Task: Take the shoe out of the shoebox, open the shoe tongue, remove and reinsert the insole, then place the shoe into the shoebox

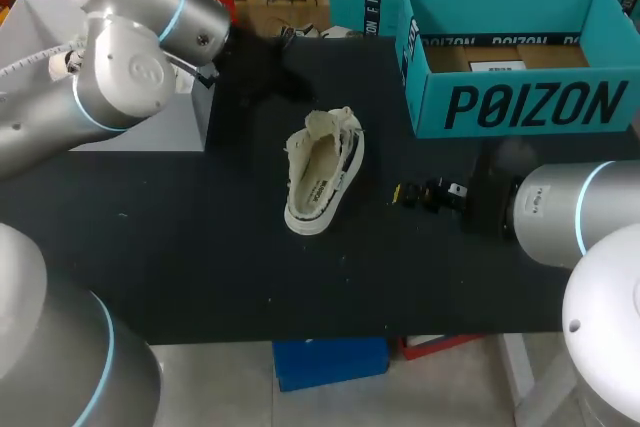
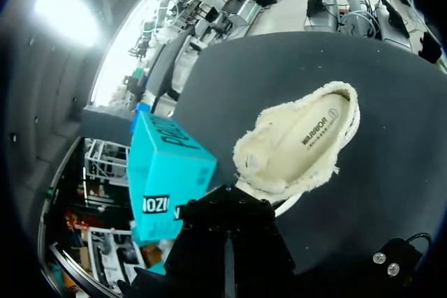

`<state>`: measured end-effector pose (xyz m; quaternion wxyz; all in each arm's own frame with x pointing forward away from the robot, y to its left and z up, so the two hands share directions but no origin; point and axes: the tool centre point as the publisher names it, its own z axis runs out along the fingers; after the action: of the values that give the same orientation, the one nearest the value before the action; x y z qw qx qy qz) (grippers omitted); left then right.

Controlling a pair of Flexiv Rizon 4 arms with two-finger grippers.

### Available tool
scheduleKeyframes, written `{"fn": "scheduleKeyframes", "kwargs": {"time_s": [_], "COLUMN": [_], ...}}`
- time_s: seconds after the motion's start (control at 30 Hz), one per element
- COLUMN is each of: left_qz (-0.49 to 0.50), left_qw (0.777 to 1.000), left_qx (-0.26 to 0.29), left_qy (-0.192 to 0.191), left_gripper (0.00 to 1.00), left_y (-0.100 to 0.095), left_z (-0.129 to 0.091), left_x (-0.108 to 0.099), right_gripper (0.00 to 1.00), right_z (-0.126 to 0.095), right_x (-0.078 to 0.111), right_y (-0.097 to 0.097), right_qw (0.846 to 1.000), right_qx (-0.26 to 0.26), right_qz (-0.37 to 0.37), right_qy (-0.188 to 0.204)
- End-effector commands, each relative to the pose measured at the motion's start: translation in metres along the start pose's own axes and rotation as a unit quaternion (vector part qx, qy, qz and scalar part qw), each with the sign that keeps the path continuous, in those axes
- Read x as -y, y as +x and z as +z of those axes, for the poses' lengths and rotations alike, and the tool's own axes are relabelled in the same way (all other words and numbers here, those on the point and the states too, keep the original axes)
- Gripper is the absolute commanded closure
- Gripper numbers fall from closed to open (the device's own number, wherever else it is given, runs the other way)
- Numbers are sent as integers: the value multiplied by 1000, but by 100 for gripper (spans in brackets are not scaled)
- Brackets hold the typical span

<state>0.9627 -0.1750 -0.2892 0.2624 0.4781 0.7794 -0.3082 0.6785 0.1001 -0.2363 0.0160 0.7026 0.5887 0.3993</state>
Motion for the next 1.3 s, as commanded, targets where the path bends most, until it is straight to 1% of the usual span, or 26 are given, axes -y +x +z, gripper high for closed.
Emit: {"fn": "scheduleKeyframes", "kwargs": {"time_s": [0.03, 0.23, 0.47, 0.67, 1.1, 1.3], "left_qz": [-4, -21, -42, -50, -68, -75], "left_qw": [1000, 999, 999, 998, 996, 995], "left_qx": [-5, -18, -18, -16, -19, -22], "left_qy": [8, 24, 30, 34, 57, 59], "left_gripper": [100, 100, 100, 100, 100, 100], "left_y": [-1, 21, 42, 50, 64, 72], "left_z": [24, 29, 24, 21, 33, 34], "left_x": [-2, 6, 14, 22, 41, 43], "right_gripper": [0, 0, 0, 0, 0, 0], "right_z": [4, 4, 4, 4, 4, 4], "right_x": [4, 4, 4, 4, 4, 4], "right_y": [1, 1, 1, 1, 1, 1], "right_qw": [1000, 1000, 1000, 1000, 1000, 1000], "right_qx": [0, 0, 0, 0, 0, 0], "right_qz": [2, 2, 2, 2, 2, 2], "right_qy": [-7, -7, -7, -7, -7, -7]}}
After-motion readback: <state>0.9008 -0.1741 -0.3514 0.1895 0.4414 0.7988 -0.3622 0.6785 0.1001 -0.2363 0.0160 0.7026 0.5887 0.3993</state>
